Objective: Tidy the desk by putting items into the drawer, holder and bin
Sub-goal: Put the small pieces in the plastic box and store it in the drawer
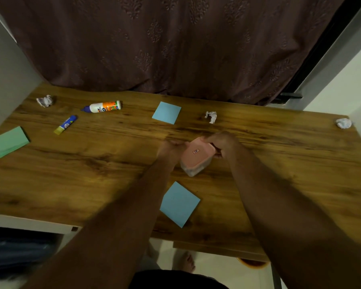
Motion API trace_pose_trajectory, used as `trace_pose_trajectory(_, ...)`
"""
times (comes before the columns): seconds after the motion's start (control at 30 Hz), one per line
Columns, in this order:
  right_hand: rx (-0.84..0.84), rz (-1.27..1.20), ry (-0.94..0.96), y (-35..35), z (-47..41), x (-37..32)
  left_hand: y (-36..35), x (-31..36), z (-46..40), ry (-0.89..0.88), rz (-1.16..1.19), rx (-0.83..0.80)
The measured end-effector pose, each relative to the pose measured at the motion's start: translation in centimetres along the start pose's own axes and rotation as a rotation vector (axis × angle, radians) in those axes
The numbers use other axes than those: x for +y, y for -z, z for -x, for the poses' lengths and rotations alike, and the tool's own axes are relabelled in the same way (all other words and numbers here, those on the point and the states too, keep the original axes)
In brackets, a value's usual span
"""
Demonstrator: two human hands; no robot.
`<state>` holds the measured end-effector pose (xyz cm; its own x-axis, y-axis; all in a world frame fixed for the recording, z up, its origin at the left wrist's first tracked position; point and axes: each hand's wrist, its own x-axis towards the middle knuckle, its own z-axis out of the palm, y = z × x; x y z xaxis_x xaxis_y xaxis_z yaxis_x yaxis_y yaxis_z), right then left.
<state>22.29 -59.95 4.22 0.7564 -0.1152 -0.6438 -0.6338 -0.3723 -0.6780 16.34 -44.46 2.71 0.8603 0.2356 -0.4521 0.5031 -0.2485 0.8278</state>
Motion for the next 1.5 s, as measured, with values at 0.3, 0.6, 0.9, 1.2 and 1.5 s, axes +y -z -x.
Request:
trace_pose_trajectory(0.3,0.028,-0.031,0.126,0.7,0.2,3.0,1.0,-2.0,1.3,0.099,0.049,-0.159)
trace_pose_trajectory(0.6,0.160,-0.121,0.239,-0.1,0.6,5.0,0.9,-2.1,1.2,0.101,0.133,-0.159)
trace_pose_trajectory(0.9,0.151,-0.414,0.141,-0.8,1.9,5.5,0.7,-1.4,1.0,0.056,0.126,-0.126)
trace_pose_trajectory(1.2,0.290,-0.647,0.276,2.1,8.6,9.0,-0.2,0.8,4.3,-0.106,0.145,-0.330)
trace_pose_trajectory(1.5,0.547,-0.684,0.225,6.3,19.2,16.4,-5.4,0.9,11.4,-0.166,0.060,-0.722)
